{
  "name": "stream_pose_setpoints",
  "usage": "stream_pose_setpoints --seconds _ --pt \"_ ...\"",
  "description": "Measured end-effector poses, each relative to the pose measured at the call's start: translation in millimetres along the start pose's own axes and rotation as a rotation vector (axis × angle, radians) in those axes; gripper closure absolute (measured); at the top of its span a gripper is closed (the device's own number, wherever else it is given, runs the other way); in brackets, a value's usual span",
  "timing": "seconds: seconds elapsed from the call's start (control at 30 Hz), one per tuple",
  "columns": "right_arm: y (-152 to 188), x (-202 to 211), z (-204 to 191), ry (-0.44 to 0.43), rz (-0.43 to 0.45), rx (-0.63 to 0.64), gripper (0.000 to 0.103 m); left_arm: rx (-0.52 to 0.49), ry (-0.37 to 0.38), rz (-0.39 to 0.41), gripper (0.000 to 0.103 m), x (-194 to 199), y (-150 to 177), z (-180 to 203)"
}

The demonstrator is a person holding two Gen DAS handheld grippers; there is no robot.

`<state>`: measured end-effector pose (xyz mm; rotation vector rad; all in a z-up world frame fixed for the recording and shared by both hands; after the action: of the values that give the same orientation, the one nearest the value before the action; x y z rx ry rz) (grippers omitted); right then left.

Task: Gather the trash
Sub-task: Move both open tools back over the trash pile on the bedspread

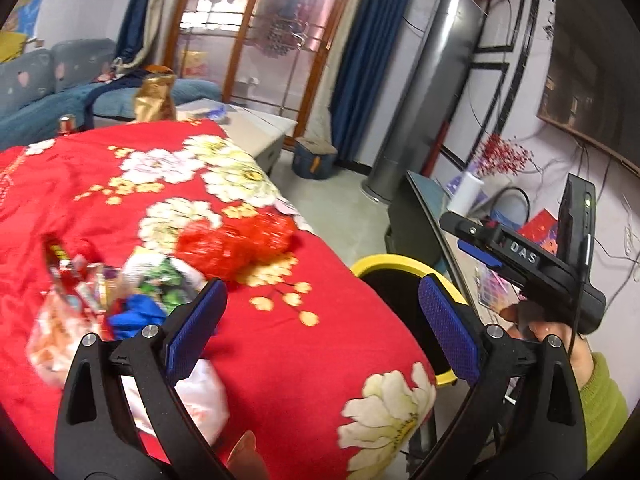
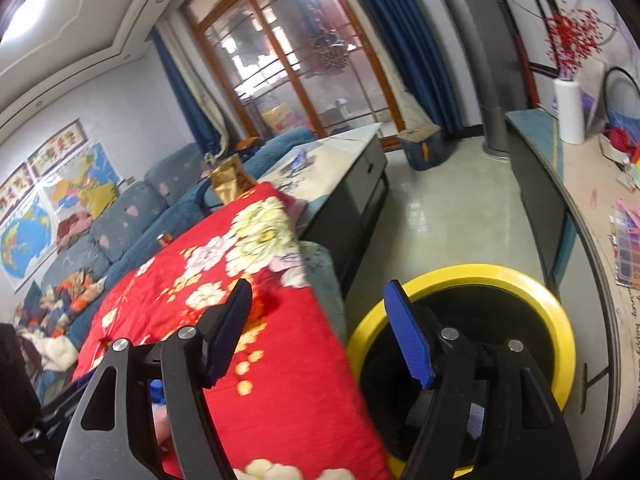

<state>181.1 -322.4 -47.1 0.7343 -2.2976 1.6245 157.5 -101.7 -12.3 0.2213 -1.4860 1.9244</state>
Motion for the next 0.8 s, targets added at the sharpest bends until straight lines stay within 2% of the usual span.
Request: stream_pose_setpoints --seconds 0.27,0.8 --pt "7 -6 -44 -0.068 -0.025 0.076 0.034 0.027 -0.068 0.068 0.015 26 -6 -29" --pt "32 -25 -117 -0.168 -0.098 0.206 0.032 0.139 -0.183 0.133 0.015 61 -10 -101"
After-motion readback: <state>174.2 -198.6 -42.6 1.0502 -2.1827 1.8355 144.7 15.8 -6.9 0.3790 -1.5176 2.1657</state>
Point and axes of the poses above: each gripper's, at about its wrist camera, not at the fingertips, and x roughly against the way its jaws point, z to its right, y to its underside, the point moved 1 cm from there along -x, roughly the way its jaws point, and after that the axes turned 4 degrees about x, right-handed, at the moved point
